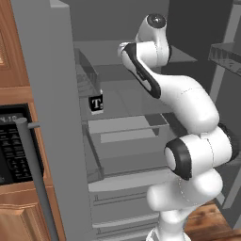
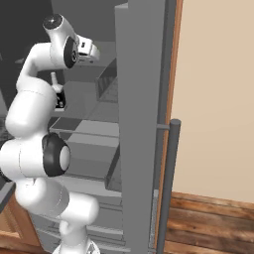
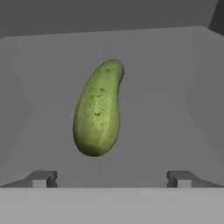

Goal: Place the condiment bottle and condiment bottle from the counter to the top shelf of the fridge. If the existing items in the fridge are on the top shelf, move them to other shelves.

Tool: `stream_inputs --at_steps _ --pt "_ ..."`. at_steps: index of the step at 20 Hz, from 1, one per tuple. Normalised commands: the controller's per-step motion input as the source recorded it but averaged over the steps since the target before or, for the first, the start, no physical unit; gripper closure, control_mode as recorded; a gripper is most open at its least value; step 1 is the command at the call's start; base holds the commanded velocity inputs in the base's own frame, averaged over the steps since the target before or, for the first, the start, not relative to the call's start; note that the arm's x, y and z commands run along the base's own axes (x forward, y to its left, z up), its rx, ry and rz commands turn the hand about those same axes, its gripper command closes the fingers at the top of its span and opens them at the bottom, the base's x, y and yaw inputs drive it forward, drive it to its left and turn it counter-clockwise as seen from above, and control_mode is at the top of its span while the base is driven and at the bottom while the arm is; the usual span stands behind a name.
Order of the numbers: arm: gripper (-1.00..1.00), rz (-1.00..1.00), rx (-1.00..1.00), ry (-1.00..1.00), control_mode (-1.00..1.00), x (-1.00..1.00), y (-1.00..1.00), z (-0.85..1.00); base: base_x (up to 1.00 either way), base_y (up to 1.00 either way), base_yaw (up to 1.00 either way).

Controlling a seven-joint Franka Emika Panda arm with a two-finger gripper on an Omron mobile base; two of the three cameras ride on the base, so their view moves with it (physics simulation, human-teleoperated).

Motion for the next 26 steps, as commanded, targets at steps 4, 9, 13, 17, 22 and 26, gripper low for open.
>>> stream_inputs --at_steps 4,9,13,17,22,26 --pt "-1.00 -0.02 0.00 0.07 -1.00 0.76 0.13 -0.02 0.00 0.00 0.00" --pt "-1.00 -0.04 0.00 0.09 -1.00 0.77 0.23 -0.01 0.00 0.00 0.00" --pt "-1.00 -0.03 0.00 0.09 -1.00 0.75 0.20 -0.17 0.00 0.00 0.00" --pt "1.00 -0.02 0.00 0.06 -1.00 0.56 0.06 -0.32 0.00 0.00 0.00" --pt "1.00 0.00 -0.03 0.00 -1.00 0.07 -0.08 -0.51 0.00 0.00 0.00" --pt "1.00 0.00 0.00 -0.01 -1.00 0.00 -0.11 -0.21 0.00 0.00 0.00"
